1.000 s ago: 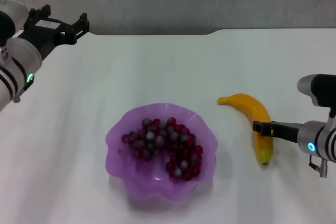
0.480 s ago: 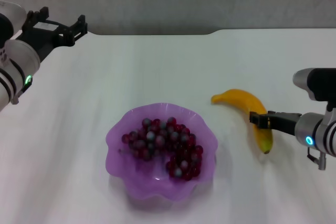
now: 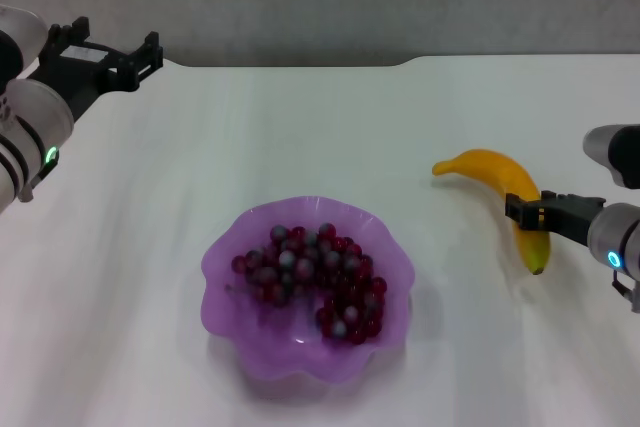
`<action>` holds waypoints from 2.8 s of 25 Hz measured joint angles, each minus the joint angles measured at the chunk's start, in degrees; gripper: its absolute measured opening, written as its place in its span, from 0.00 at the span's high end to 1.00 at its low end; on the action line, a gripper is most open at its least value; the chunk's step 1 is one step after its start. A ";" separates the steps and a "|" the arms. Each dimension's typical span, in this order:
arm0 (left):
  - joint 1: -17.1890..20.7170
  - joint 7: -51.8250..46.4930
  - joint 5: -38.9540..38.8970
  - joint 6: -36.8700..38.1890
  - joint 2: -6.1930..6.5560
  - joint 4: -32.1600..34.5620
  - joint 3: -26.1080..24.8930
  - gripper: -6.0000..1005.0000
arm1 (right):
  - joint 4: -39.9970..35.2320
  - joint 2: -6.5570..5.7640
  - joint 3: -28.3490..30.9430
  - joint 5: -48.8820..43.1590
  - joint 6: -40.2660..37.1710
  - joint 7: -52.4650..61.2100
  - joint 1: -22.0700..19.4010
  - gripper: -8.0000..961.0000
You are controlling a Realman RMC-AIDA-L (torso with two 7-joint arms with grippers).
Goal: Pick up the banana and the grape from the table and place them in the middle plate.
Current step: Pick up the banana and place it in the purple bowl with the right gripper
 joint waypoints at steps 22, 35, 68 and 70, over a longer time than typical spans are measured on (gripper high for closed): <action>0.04 0.00 0.00 0.08 0.04 -0.32 0.00 0.12 | -25.03 -0.06 -4.36 -7.71 4.52 -0.70 -7.18 0.49; -0.17 0.00 0.00 0.14 0.04 -0.32 0.02 0.12 | -30.52 0.02 -17.23 -6.90 3.87 -0.90 -7.01 0.49; -0.18 0.06 0.00 0.09 0.12 -0.31 -0.07 0.12 | -27.65 -0.06 -22.37 -6.06 5.78 -0.44 -6.29 0.39; -0.18 0.07 0.00 0.07 0.10 -0.31 -0.08 0.12 | -26.93 -0.01 -22.17 -6.06 5.44 -0.42 -6.13 0.38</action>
